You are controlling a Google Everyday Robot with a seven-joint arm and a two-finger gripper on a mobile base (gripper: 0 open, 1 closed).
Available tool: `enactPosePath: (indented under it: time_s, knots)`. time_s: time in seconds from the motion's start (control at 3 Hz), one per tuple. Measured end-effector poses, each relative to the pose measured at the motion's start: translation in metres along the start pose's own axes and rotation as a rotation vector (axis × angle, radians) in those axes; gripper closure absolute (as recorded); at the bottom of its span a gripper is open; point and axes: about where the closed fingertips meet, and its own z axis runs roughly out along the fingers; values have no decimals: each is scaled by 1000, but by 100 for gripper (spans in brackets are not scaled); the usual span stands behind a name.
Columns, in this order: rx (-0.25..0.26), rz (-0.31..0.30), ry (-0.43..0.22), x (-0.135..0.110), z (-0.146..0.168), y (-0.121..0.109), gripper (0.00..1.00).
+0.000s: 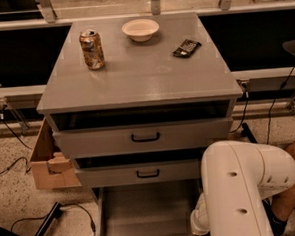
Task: Open bottom drawer
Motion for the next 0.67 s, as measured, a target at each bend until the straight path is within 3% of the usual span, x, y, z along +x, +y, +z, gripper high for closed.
enactPosePath:
  time_s: [0.33, 0.67]
  knots:
    - [0, 0, 0, 0, 0, 0, 100]
    - [-58, 50, -6, -1, 2, 35, 100]
